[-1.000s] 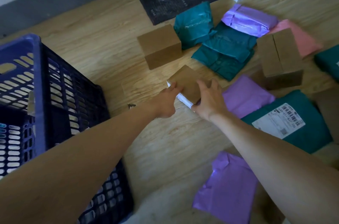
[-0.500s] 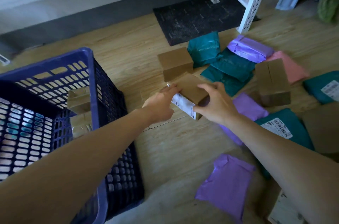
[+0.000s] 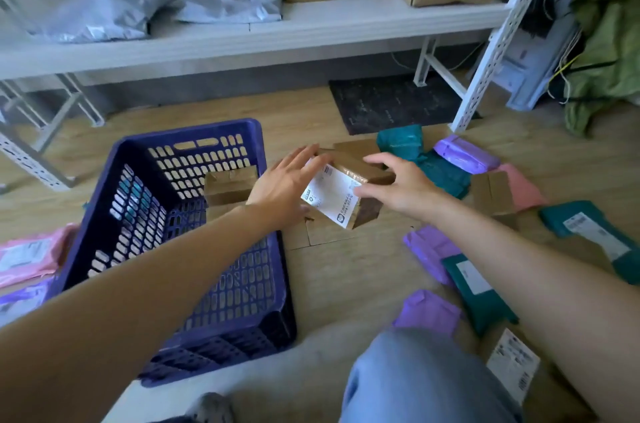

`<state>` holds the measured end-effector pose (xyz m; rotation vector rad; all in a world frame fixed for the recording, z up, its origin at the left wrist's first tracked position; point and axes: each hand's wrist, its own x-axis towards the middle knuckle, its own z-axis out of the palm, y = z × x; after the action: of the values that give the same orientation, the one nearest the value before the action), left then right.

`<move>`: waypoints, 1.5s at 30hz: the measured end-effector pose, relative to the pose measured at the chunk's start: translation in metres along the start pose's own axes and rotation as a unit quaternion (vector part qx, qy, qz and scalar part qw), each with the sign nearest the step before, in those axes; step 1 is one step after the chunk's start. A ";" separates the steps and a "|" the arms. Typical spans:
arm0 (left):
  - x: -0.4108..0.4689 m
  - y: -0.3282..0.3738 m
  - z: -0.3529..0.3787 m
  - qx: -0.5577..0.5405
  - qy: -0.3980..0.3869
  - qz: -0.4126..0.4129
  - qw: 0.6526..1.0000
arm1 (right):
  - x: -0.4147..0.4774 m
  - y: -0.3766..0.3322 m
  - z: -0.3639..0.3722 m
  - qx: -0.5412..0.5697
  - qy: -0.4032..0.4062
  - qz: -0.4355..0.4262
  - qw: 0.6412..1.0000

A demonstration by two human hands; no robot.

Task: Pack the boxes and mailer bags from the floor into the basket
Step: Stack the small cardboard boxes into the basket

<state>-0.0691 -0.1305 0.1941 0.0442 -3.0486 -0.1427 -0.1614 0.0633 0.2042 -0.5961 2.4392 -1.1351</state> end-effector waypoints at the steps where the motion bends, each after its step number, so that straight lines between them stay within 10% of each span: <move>1: -0.010 -0.003 -0.008 0.009 0.013 0.001 1.000 | -0.007 -0.010 0.001 0.000 -0.005 -0.002 1.000; 14: -0.111 -0.045 -0.076 0.030 0.053 -0.051 0.997 | -0.074 -0.111 0.041 -0.124 -0.040 -0.098 0.987; 30: -0.152 -0.129 -0.071 0.029 -0.019 -0.155 0.987 | -0.043 -0.163 0.154 -0.417 -0.056 -0.300 0.856; 45: -0.110 -0.195 0.079 -0.128 -0.159 -0.212 0.956 | 0.058 -0.080 0.257 -0.425 -0.202 -0.204 0.858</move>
<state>0.0376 -0.3134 0.0874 0.7258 -3.2510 -0.6295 -0.0630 -0.1731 0.1033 -1.4876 2.3782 0.0740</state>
